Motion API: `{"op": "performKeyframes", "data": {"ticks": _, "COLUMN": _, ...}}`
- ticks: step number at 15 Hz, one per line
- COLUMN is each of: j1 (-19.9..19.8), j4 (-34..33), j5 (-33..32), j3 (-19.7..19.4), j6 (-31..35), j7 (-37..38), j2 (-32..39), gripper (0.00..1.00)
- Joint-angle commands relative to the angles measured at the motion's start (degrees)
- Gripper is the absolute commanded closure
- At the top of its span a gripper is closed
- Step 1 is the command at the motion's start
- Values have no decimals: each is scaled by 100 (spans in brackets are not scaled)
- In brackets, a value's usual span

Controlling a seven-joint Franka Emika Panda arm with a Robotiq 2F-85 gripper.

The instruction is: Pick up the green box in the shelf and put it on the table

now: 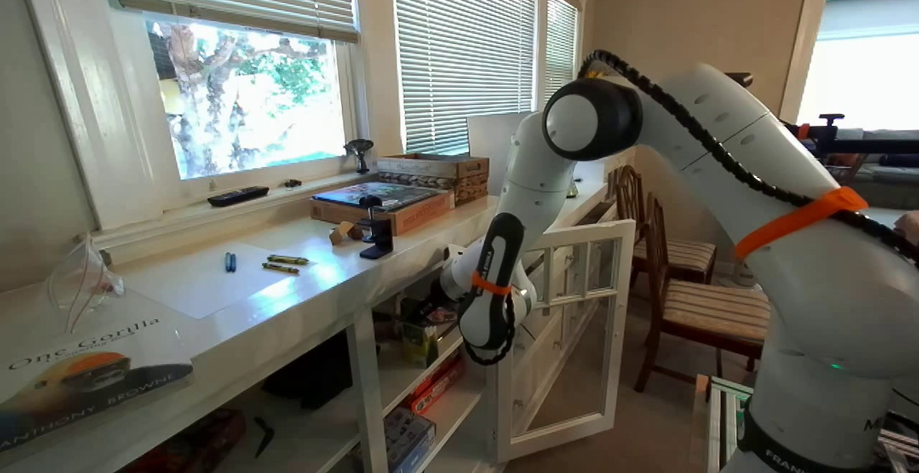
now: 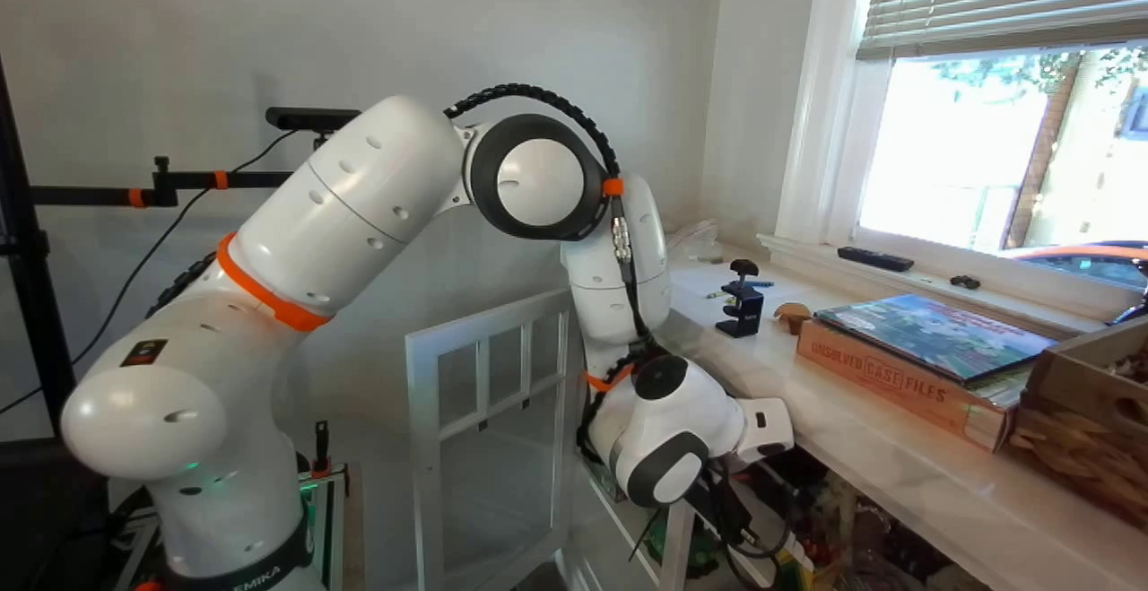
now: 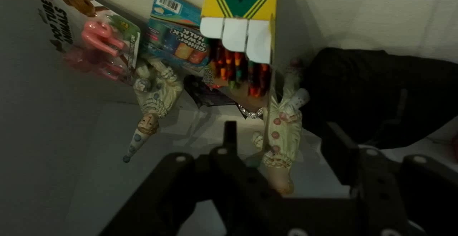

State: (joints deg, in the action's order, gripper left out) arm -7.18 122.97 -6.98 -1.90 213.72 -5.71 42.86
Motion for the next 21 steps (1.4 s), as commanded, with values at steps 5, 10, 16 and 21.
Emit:
{"op": "performKeyframes", "data": {"ticks": 5, "j1": 28, "j4": -225, "j5": -49, "j3": 7, "j6": 78, "j7": 74, "j2": 244, "gripper": 98}}
{"op": "performKeyframes", "data": {"ticks": 10, "j1": 8, "j4": -252, "j5": -47, "j3": 4, "j6": 24, "j7": 90, "j2": 240, "gripper": 100}}
{"op": "performKeyframes", "data": {"ticks": 16, "j1": 161, "j4": -158, "j5": 179, "j3": -191, "j6": -160, "j7": 17, "j2": 118, "gripper": 100}}
{"op": "performKeyframes", "data": {"ticks": 21, "j1": 217, "j4": -116, "j5": 237, "j3": -235, "j6": -198, "j7": 13, "j2": 83, "gripper": 100}}
